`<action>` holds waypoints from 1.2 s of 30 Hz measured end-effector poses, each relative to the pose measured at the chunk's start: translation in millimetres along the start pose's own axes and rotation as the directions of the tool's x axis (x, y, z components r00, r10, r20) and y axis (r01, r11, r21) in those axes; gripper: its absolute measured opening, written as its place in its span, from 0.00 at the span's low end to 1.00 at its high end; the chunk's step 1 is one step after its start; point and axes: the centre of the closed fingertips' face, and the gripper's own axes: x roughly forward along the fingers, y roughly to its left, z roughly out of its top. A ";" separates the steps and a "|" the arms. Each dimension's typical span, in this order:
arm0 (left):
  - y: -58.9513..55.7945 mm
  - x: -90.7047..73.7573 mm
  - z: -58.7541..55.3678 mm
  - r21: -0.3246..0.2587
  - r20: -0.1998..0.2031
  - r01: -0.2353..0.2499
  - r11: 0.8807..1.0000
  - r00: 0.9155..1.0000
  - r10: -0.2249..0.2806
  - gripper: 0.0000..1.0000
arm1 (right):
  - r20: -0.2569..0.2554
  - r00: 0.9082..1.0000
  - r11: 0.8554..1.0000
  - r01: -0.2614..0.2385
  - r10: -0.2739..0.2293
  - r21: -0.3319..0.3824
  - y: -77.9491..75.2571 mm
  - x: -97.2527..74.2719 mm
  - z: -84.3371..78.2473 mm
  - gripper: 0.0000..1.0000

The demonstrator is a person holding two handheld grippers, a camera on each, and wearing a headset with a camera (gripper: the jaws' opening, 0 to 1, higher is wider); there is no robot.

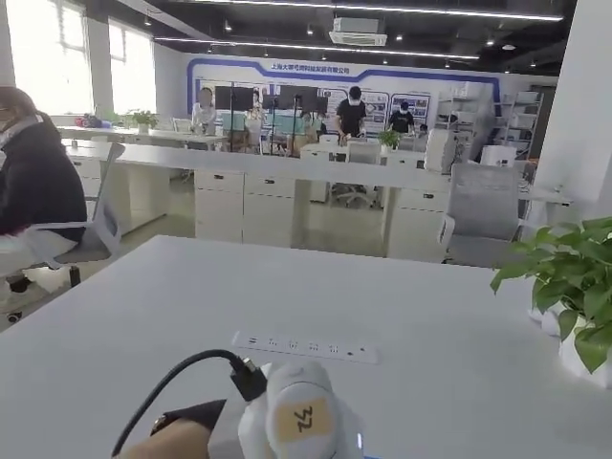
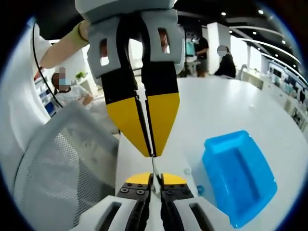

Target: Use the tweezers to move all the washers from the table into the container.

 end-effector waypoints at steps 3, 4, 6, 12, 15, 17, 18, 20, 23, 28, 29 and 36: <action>-2.4 4.5 -3.4 0.021 -0.032 0.007 1.000 0.999 -0.007 0.00 | 0.003 1.000 1.000 0.002 -0.002 0.002 0.5 0.4 -0.4 0.03; -3.3 5.7 -4.3 0.034 -0.042 0.007 0.999 0.999 -0.006 0.00 | 0.002 1.000 1.000 0.002 -0.002 -0.001 1.1 0.4 -0.4 0.03; -6.0 8.3 -6.0 0.045 -0.056 0.005 0.999 0.998 -0.003 0.00 | 0.003 1.000 1.000 0.004 -0.004 -0.015 2.7 1.1 -0.9 0.03; -4.5 7.6 -8.3 0.033 -0.047 -0.007 0.999 0.999 0.009 0.00 | -0.014 1.000 0.998 0.023 -0.024 -0.066 2.9 2.8 -0.6 0.03; -2.6 7.7 -8.9 0.035 -0.047 -0.018 0.999 0.999 0.020 0.00 | -0.060 0.997 0.989 0.039 -0.048 -0.141 0.8 5.1 -3.5 0.03; -2.6 7.8 -8.9 0.035 -0.048 -0.020 0.999 0.999 0.022 0.00 | -0.076 0.996 0.988 0.036 -0.048 -0.149 2.3 8.0 -5.4 0.04; -3.3 7.9 -8.6 0.037 -0.048 -0.018 0.999 0.999 0.020 0.00 | -0.078 0.996 0.988 0.035 -0.047 -0.150 2.5 8.0 -5.5 0.03; -5.2 8.3 -8.1 0.044 -0.049 -0.016 0.999 0.999 0.018 0.00 | -0.080 0.996 0.989 0.033 -0.045 -0.148 2.3 6.3 -5.9 0.03; -6.0 10.5 -6.4 0.047 -0.038 -0.011 0.999 0.999 0.013 0.00 | -0.080 0.997 0.995 0.015 -0.023 -0.102 2.1 4.1 -7.5 0.03; -4.3 11.6 -3.8 0.045 -0.016 -0.024 0.999 1.000 0.025 0.00 | -0.065 0.998 0.997 0.019 -0.025 -0.080 1.4 3.1 -8.6 0.02; -4.2 11.3 -4.0 0.040 -0.008 -0.026 0.999 1.000 0.026 0.00 | -0.054 0.998 0.997 0.023 -0.027 -0.075 0.9 2.9 -8.5 0.02; 5.9 -4.9 0.8 -0.151 0.188 -0.098 0.984 0.974 0.126 0.02 | 0.011 0.999 0.998 0.049 -0.050 0.036 -6.5 0.5 -7.3 0.01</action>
